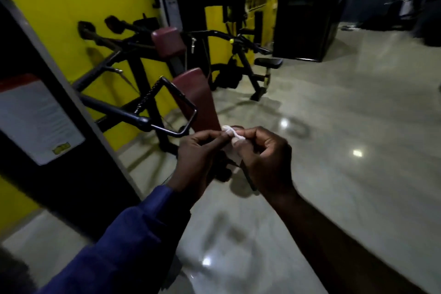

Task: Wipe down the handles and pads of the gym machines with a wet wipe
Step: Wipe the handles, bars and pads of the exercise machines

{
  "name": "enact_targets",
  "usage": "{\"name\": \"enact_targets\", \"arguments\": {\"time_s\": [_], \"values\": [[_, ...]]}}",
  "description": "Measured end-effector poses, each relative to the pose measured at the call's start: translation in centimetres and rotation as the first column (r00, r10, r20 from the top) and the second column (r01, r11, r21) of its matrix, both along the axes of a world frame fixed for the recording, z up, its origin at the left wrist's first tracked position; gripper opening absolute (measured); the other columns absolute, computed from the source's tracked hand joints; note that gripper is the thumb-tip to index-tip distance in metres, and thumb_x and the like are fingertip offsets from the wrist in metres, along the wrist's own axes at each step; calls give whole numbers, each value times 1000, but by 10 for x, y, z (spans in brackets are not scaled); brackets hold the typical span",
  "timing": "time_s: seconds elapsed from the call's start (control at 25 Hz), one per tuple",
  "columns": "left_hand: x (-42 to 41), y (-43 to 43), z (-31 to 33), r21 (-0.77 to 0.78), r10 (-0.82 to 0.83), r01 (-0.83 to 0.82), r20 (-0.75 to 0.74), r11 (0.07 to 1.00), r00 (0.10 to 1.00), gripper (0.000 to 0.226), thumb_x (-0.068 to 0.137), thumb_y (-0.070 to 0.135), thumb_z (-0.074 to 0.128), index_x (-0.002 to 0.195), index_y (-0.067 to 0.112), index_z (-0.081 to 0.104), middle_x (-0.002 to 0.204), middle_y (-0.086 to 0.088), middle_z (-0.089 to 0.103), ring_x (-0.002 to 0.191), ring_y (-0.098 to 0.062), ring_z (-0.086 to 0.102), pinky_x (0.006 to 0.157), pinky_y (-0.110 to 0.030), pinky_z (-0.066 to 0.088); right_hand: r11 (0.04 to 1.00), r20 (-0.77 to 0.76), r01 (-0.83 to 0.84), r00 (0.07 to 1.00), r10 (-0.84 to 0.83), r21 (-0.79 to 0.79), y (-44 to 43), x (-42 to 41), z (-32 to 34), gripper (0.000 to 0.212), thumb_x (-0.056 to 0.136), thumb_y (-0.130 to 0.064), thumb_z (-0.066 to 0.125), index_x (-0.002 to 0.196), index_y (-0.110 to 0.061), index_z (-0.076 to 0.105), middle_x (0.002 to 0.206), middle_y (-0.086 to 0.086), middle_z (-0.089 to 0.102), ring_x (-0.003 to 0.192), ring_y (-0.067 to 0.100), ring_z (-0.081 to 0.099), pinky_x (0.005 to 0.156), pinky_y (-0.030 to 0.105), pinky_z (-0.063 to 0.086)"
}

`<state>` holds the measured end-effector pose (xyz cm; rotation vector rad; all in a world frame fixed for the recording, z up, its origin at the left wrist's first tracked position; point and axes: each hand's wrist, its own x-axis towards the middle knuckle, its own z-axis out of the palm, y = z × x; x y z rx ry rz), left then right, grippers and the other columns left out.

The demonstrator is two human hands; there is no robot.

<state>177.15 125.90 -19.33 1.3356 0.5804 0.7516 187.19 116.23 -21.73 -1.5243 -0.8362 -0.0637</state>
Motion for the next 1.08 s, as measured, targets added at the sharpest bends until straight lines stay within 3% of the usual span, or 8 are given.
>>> {"name": "enact_targets", "arguments": {"time_s": [0.12,0.24,0.52,0.6,0.72,0.8,0.96,1.08], "values": [[12,59,-12,-27,145,-144,40,989,989,32,94,26,73,98,-6,77,100,-31,74,92,-52,71,83,-59,58,963,112,-247,960,258,-106,66,29,-17,41,82,-17,85,122,-16,76,125,-10,73,115,-5,65,95,17,55],[21,120,-30,-97,243,-239,34,966,969,37,98,26,68,102,-11,75,103,-29,75,100,-49,72,95,-57,56,951,243,-260,924,295,-165,144,50,-33,43,83,-5,82,124,-15,75,120,-4,76,111,-9,64,90,6,51],[39,234,-60,-196,418,-415,-32,888,908,19,93,13,67,100,1,80,105,-25,76,100,-34,74,95,-43,58,807,54,-515,833,551,-288,295,97,-52,31,88,-3,76,115,-18,79,112,-10,78,103,-7,70,91,17,57],[38,269,-82,-180,546,-556,-103,812,831,14,91,10,71,98,1,80,102,-25,76,93,-29,73,90,-39,58,766,60,-550,798,600,-334,330,107,-63,32,85,-2,77,111,-20,81,108,-13,79,101,-9,70,92,19,57],[32,321,-122,-101,767,-806,-259,583,587,6,87,16,77,93,15,76,91,-13,77,90,-24,71,86,-40,59,716,32,-590,763,646,-373,390,110,-86,25,84,-11,78,104,-24,83,96,-14,80,88,-9,72,85,24,60],[29,349,-136,-66,821,-882,-339,467,460,25,75,34,83,94,23,71,94,-4,76,94,-24,72,91,-47,59,640,27,-634,701,713,-434,422,108,-99,17,84,-25,76,98,-24,84,88,-9,80,79,-5,72,77,24,59],[39,381,-141,57,829,-902,-423,428,366,26,74,24,94,86,21,71,93,-7,78,90,-25,76,85,-47,63,426,21,-635,542,840,-644,438,109,-118,28,92,-46,67,92,-23,83,77,3,77,80,16,73,70,26,49],[37,394,-140,80,835,-919,-454,386,311,29,70,8,95,78,12,68,92,-18,77,90,-35,77,77,-48,65,389,-127,-690,570,812,-610,453,117,-126,30,92,-43,70,82,-16,81,68,0,74,70,15,71,70,34,55]]}}
